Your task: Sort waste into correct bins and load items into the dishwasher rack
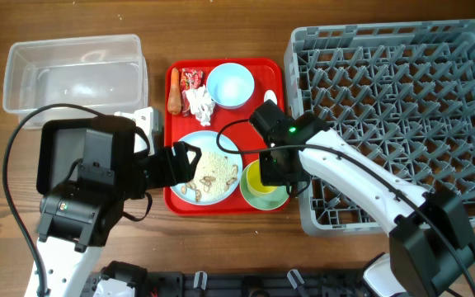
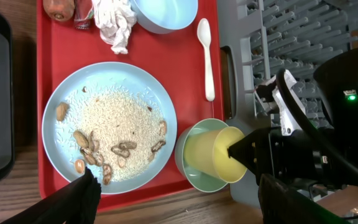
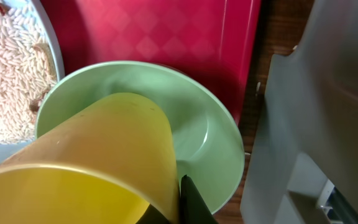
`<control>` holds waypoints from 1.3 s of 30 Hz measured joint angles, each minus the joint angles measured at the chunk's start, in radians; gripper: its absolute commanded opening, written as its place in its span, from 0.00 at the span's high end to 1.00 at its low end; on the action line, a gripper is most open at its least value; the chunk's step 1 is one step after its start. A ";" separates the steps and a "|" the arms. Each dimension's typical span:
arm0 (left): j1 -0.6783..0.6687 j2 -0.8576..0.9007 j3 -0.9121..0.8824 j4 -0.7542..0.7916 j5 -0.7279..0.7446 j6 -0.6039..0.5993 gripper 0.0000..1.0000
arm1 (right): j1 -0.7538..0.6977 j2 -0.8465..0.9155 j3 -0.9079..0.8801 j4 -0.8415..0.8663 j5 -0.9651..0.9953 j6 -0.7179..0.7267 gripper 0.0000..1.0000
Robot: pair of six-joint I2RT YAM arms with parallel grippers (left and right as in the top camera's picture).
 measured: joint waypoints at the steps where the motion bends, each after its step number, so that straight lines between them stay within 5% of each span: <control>1: 0.000 0.000 0.000 0.000 -0.002 0.000 0.17 | 0.000 0.000 0.000 0.000 0.000 0.005 0.81; 2: 0.000 0.000 0.000 0.000 -0.003 0.000 0.17 | 0.000 0.000 0.000 0.000 0.001 0.009 0.58; 4: 0.000 0.002 0.000 0.000 -0.005 0.000 0.18 | 0.000 0.000 0.000 0.001 0.008 0.016 0.42; 9: -0.069 0.079 0.000 0.012 0.003 -0.004 0.27 | -0.040 -0.042 0.000 0.020 0.017 0.011 0.41; 20: -0.409 0.472 0.000 0.202 -0.086 -0.076 0.35 | -0.317 -0.571 0.007 0.001 0.059 0.000 0.37; 23: -0.429 0.574 0.000 0.254 -0.103 -0.089 0.48 | -0.317 -0.597 0.008 -0.021 0.058 -0.008 0.37; 25: -0.432 0.637 0.000 0.274 -0.103 -0.097 0.87 | -0.317 -0.594 0.008 -0.042 0.057 -0.014 0.37; 26: -0.432 0.659 0.000 0.277 -0.097 -0.099 0.96 | -0.317 -0.591 0.008 -0.047 0.056 -0.017 0.37; 33: -0.431 0.587 0.001 0.256 -0.079 -0.108 0.96 | -0.317 -0.497 0.008 -0.075 0.044 -0.053 0.47; 39: -0.243 0.235 0.016 0.224 0.055 -0.096 0.96 | -0.317 -0.478 0.007 0.113 -0.187 -0.213 0.47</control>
